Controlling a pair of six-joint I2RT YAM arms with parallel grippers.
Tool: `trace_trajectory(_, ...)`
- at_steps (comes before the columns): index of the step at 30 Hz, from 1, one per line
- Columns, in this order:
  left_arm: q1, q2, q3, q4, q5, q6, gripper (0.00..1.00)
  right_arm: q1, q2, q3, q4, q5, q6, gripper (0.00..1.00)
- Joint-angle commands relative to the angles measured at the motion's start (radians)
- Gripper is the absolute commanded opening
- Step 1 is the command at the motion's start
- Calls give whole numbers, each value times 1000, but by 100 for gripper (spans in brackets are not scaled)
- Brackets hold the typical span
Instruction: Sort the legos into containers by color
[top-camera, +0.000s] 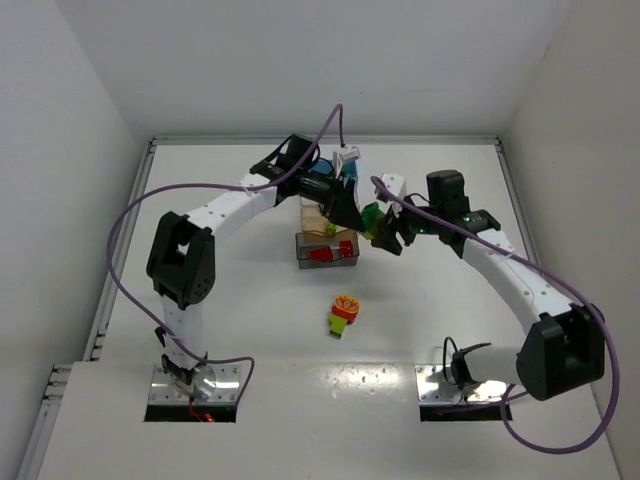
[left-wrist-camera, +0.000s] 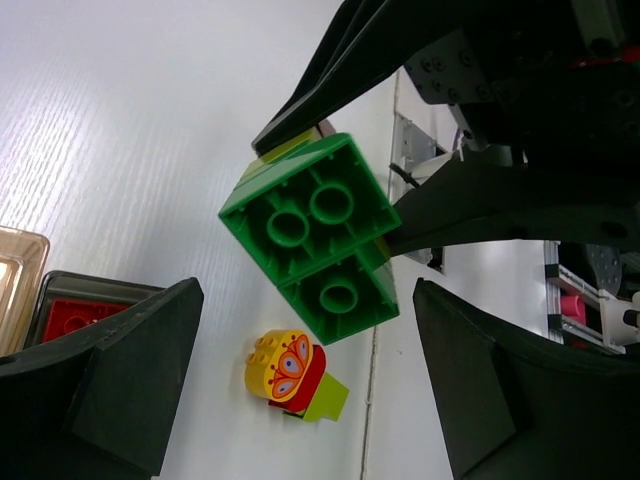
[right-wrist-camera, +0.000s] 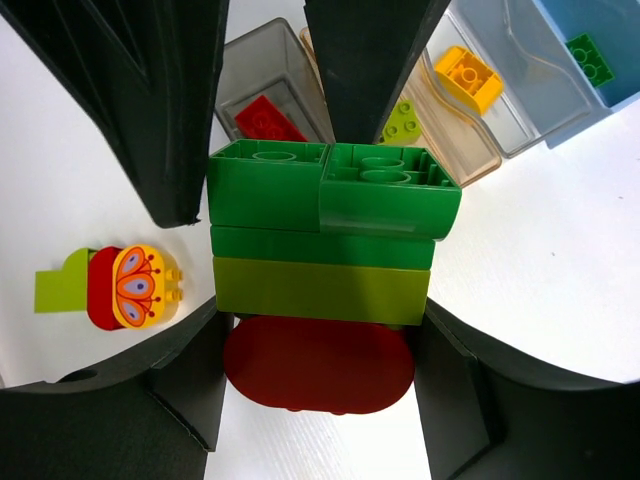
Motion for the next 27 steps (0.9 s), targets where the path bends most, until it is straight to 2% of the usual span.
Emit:
trace_trajectory(1,-8,8,50,23,69,16,92,10,-40,-2,66,44,-7,18)
trace_trajectory(3,-8,8,59,23,69,16,91,19,-40,-13,78,55,-7,17)
trace_trajectory(6,-8,26,69,23,69,16,78,28,-50,-13,87,75,-7,17)
trace_trajectory(7,-8,27,69,23,69,16,69,28,-50,-13,87,75,-7,17)
trace_trajectory(10,-8,27,69,23,69,7,52,38,-59,-22,96,86,-7,17)
trace_trajectory(20,-17,36,78,32,48,-2,34,56,-89,-53,98,135,-7,15)
trace_trajectory(27,-17,27,78,50,29,-13,27,38,-136,-108,55,167,-16,14)
